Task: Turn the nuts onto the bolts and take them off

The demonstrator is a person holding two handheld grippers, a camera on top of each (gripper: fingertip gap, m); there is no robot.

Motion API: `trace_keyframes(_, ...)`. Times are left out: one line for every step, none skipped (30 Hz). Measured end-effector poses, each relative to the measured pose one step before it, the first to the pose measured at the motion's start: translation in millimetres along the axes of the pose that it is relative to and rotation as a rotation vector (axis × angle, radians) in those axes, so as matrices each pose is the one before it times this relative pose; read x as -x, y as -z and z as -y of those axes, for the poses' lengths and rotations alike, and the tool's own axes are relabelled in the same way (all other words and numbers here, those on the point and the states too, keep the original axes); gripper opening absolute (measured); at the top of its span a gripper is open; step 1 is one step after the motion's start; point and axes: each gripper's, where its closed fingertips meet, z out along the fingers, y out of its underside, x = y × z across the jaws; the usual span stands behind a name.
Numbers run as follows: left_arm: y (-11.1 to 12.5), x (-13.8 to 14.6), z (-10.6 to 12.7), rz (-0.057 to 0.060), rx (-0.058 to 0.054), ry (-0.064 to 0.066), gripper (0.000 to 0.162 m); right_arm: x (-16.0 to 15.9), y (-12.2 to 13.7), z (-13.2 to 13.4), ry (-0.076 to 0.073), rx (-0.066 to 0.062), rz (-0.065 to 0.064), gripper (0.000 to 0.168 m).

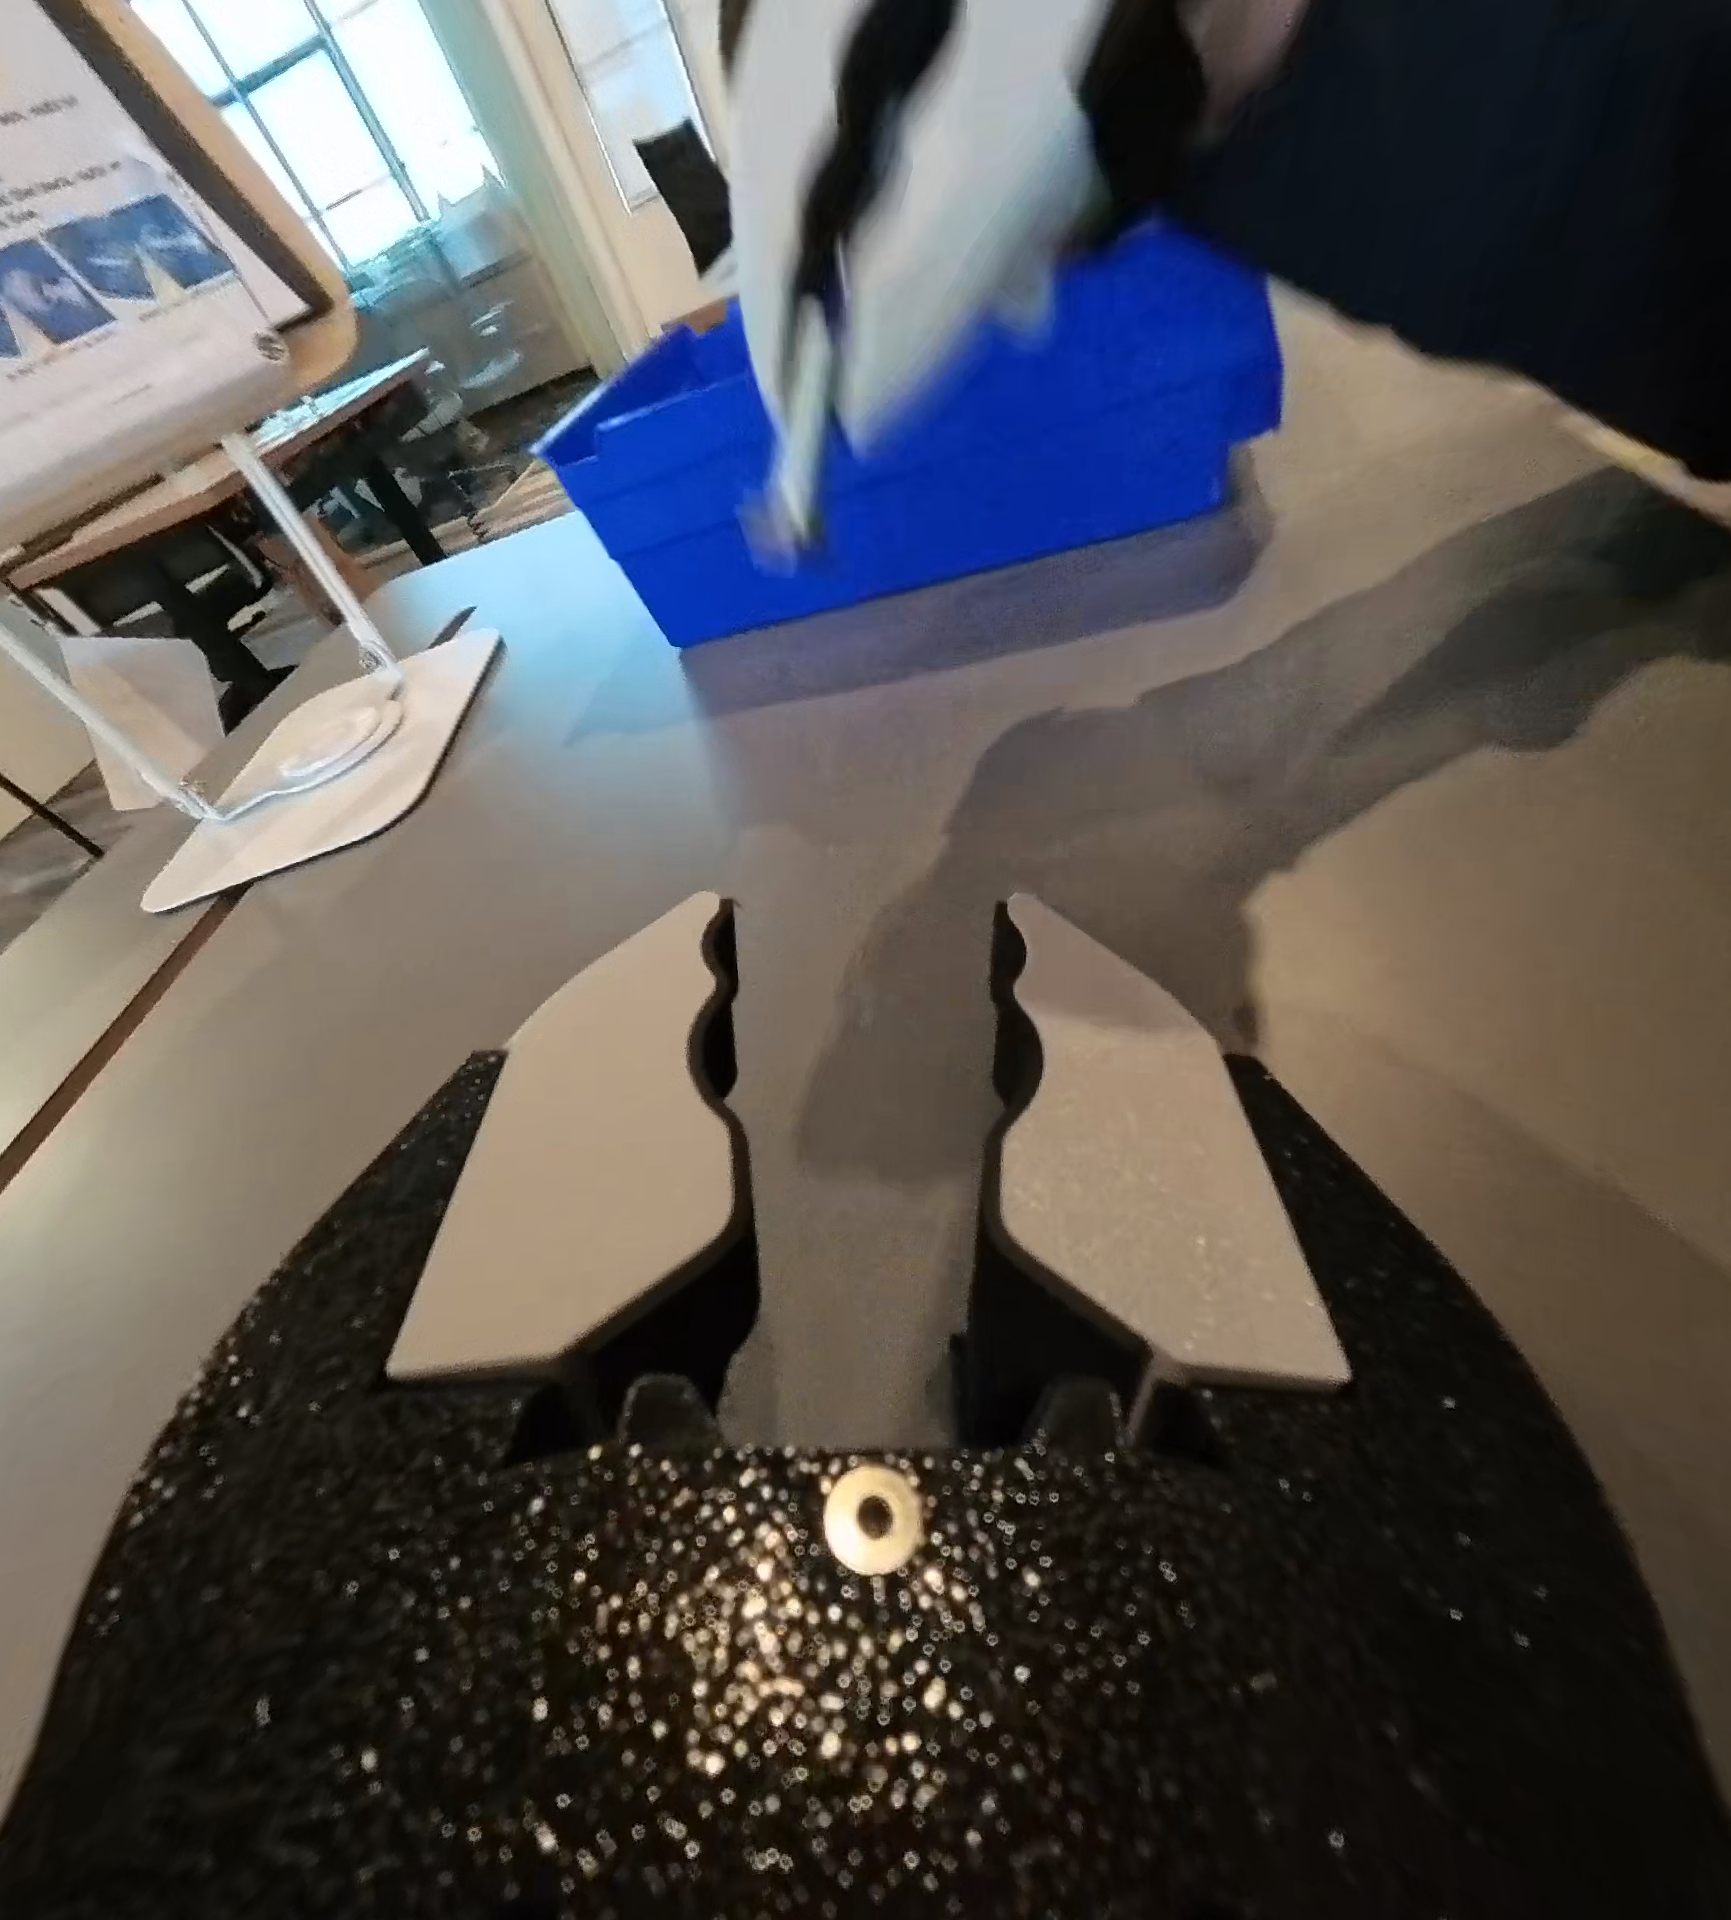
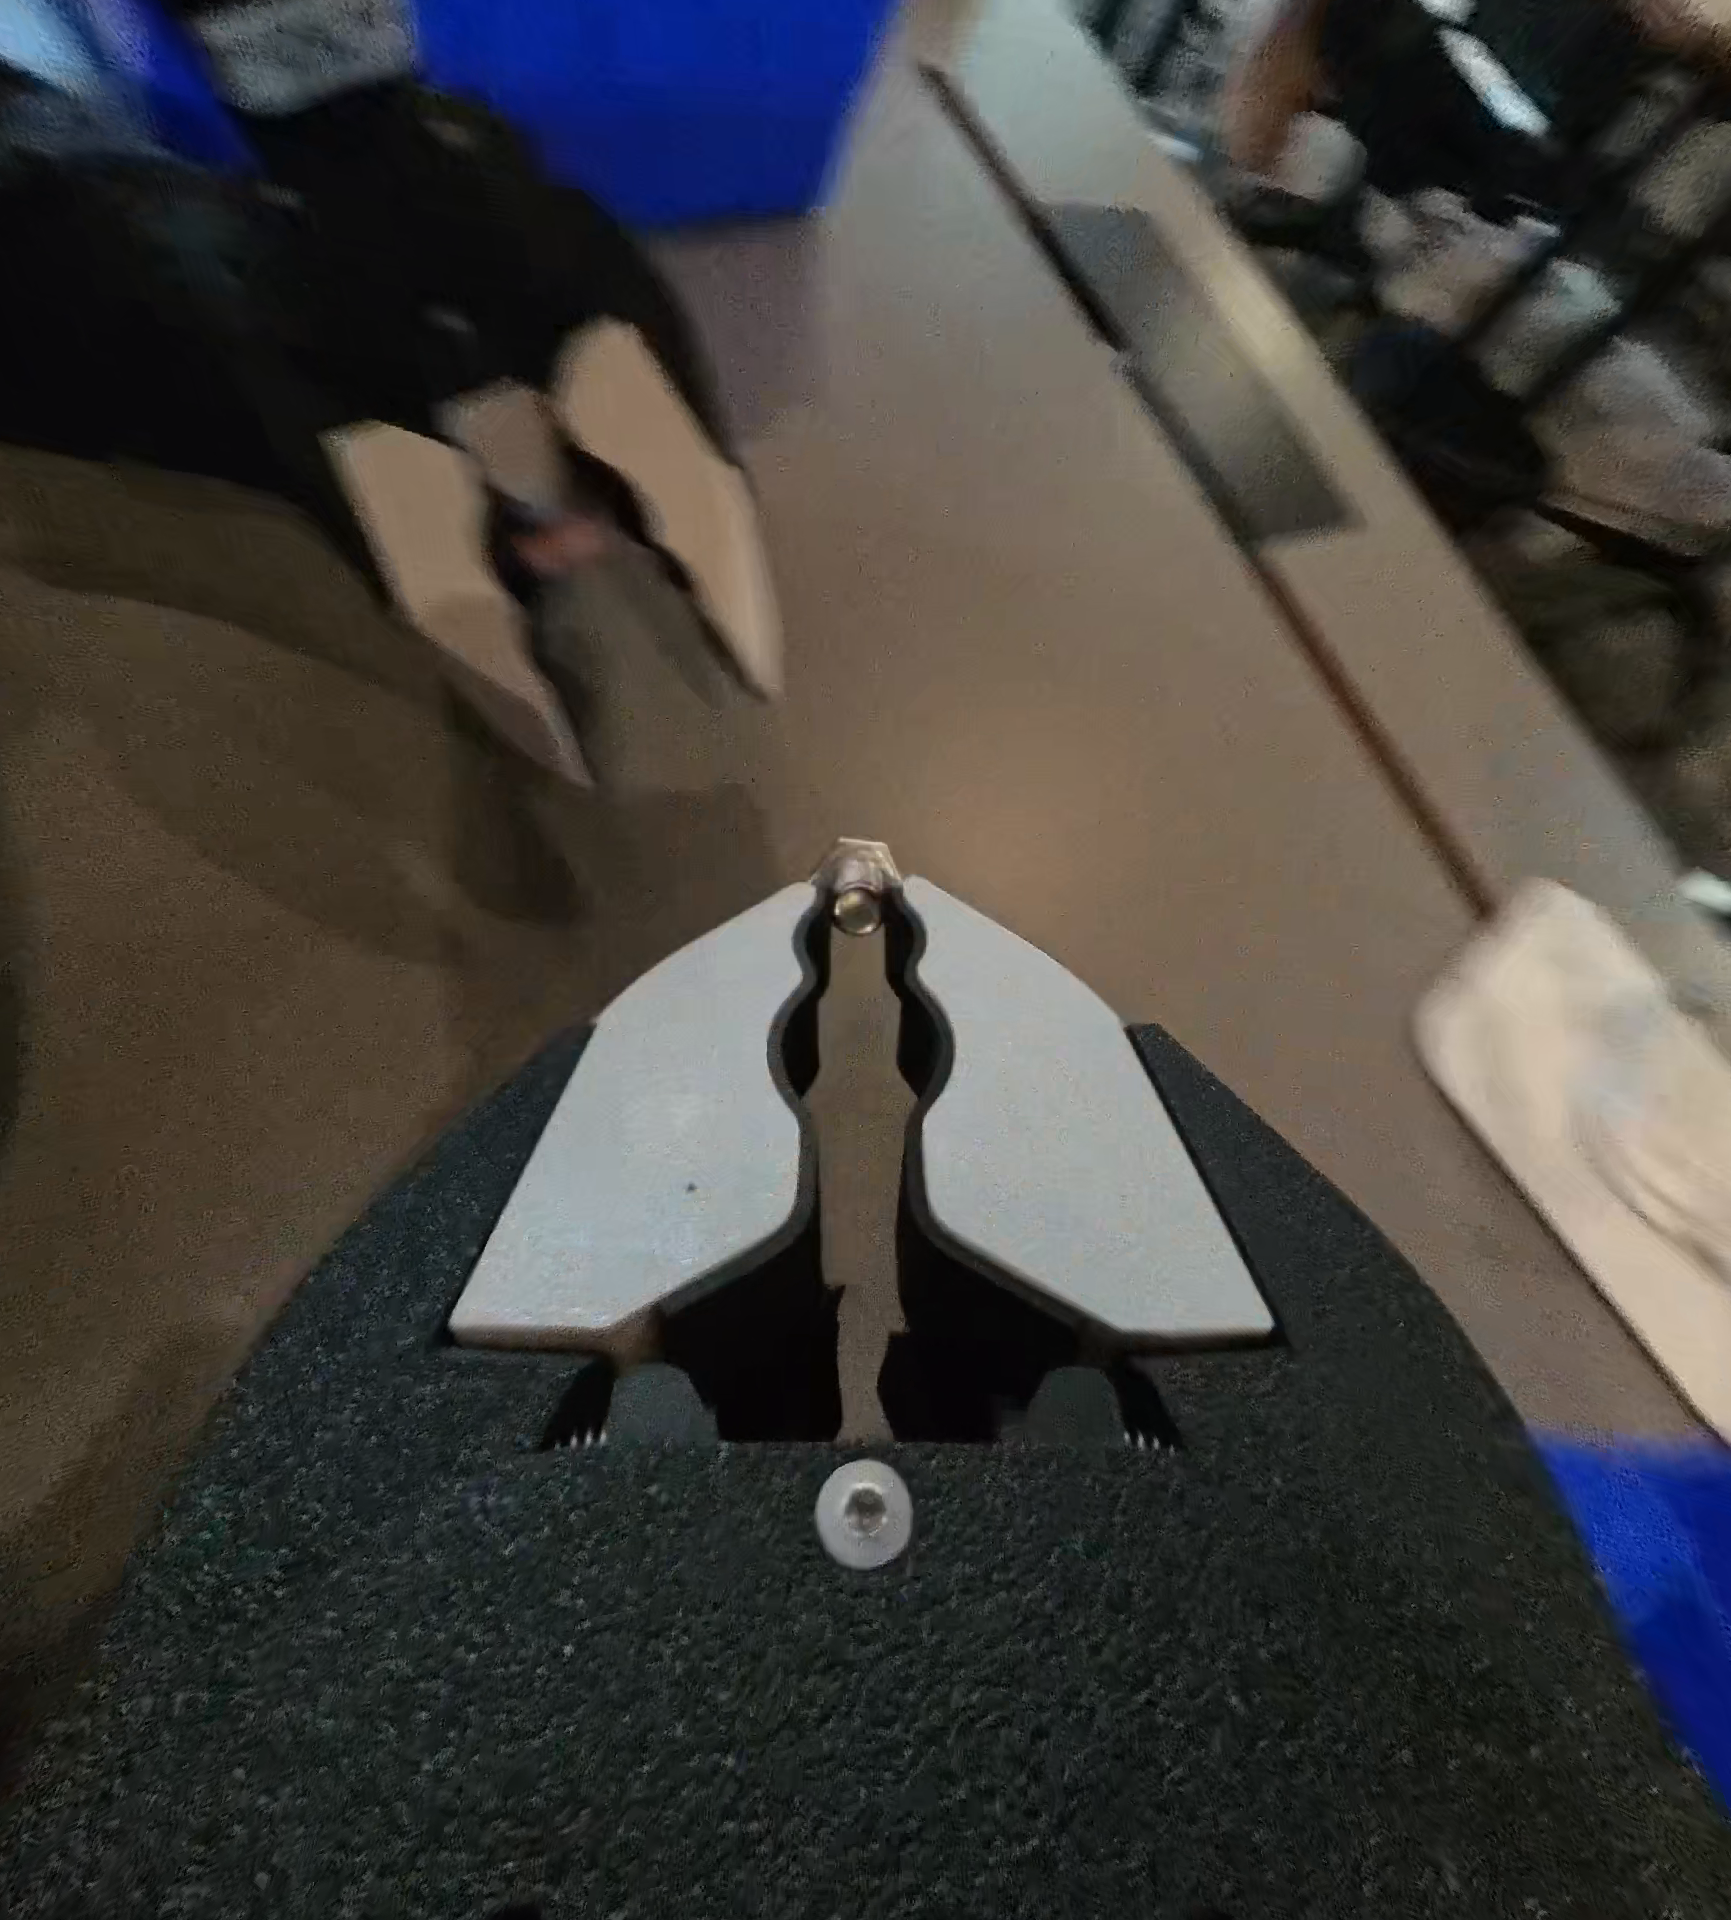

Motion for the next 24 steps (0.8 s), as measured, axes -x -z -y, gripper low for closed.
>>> trace_keyframes(0.77,1.62,0.96,0.0078,-0.0088,0.0077,0.045,-22.77,21.06,-5.52,-0.0154,0.0325,-0.0965,0.010)
trace_keyframes(0.68,1.68,0.79,0.0080,-0.0069,0.0076,0.044,-24.97,19.42,-8.05,-0.0323,0.0344,-0.0897,0.010)
trace_keyframes(0.50,0.99,0.45,0.0032,-0.0050,0.0067,0.042,-25.38,15.99,-11.76,-0.0428,0.0491,-0.0751,0.010)
trace_keyframes(0.24,1.21,0.30,0.0057,-0.0026,0.0053,0.040,-25.60,11.70,-15.14,-0.0476,0.0600,-0.0665,0.010)
trace_keyframes(0.12,1.27,-0.06,0.0087,-0.0006,0.0028,0.039,-22.85,6.33,-18.17,-0.0456,0.0701,-0.0421,0.010)
trace_keyframes(-0.17,0.37,-0.21,0.0035,0.0015,-0.0004,0.038,-18.51,1.07,-19.95,-0.0486,0.0765,-0.0113,0.010)
trace_keyframes(-0.26,-0.33,-0.48,0.0001,0.0035,-0.0035,0.037,-15.16,-3.41,-20.13,-0.0530,0.0811,0.0094,0.010)
trace_keyframes(-0.45,-0.24,-0.56,0.0023,0.0045,-0.0053,0.037,-12.10,-6.83,-17.99,-0.0414,0.0738,0.0217,0.010)
trace_keyframes(-0.50,-0.45,-0.65,0.0008,0.0056,-0.0058,0.036,-9.41,-8.94,-15.09,-0.0313,0.0618,0.0278,0.010)
trace_keyframes(-0.68,-0.38,-0.92,0.0010,0.0071,-0.0049,0.035,-7.18,-9.61,-12.54,-0.0233,0.0566,0.0279,0.010)
trace_keyframes(-0.65,0.27,-0.94,0.0057,0.0079,-0.0033,0.034,-6.21,-9.27,-10.02,-0.0149,0.0491,0.0164,0.010)
trace_keyframes(-0.50,0.17,-0.98,0.0046,0.0077,-0.0023,0.033,-4.95,-8.43,-8.02,-0.0017,0.0424,0.0103,0.010)
trace_keyframes(-0.51,-0.32,-0.93,0.0004,0.0070,-0.0020,0.032,-3.44,-7.49,-6.04,0.0014,0.0334,0.0105,0.010)
trace_keyframes(-0.38,-0.23,-0.67,0.0002,0.0059,-0.0009,0.031,-1.04,-6.25,-4.71,-0.0044,0.0302,0.0184,0.010)
trace_keyframes(-0.21,-0.57,-0.74,-0.0031,0.0060,0.0031,0.031,-0.25,-4.75,-2.70,-0.0033,0.0203,0.0164,0.010)
trace_keyframes(-0.14,-1.30,-0.88,-0.0110,0.0086,0.0107,0.029,0.28,-3.60,-1.25,0.0008,0.0094,0.0145,0.010)
trace_keyframes(-0.29,-0.45,-1.02,-0.0074,0.0092,0.0160,0.024,-0.14,-2.44,0.33,-0.0023,-0.0013,0.0072,0.012)
trace_keyframes(-0.36,0.29,-0.70,-0.0024,0.0061,0.0133,0.022,-0.70,-1.06,1.39,-0.0064,-0.0083,0.0008,0.018)
trace_keyframes(0.02,0.05,-0.22,-0.0038,0.0020,0.0080,0.021,-0.49,-0.02,1.15,-0.0059,-0.0072,-0.0020,0.024)
trace_keyframes(0.24,0.10,0.10,-0.0023,-0.0015,0.0048,0.020,-1.02,1.10,1.17,-0.0013,-0.0070,-0.0133,0.029)
trace_keyframes(0.33,0.26,0.33,0.0004,-0.0031,0.0031,0.018,-0.33,2.88,1.86,0.0044,-0.0104,-0.0199,0.032)
trace_keyframes(0.50,0.67,0.32,0.0040,-0.0031,0.0028,0.016,1.60,4.90,4.00,0.0103,-0.0209,-0.0208,0.033)
trace_keyframes(0.51,0.94,0.30,0.0061,-0.0030,0.0028,0.012,3.93,6.92,7.32,0.0158,-0.0345,-0.0239,0.034)
trace_keyframes(0.37,0.79,0.26,0.0045,-0.0024,0.0032,0.007,5.26,8.87,11.37,0.0305,-0.0526,-0.0376,0.034)
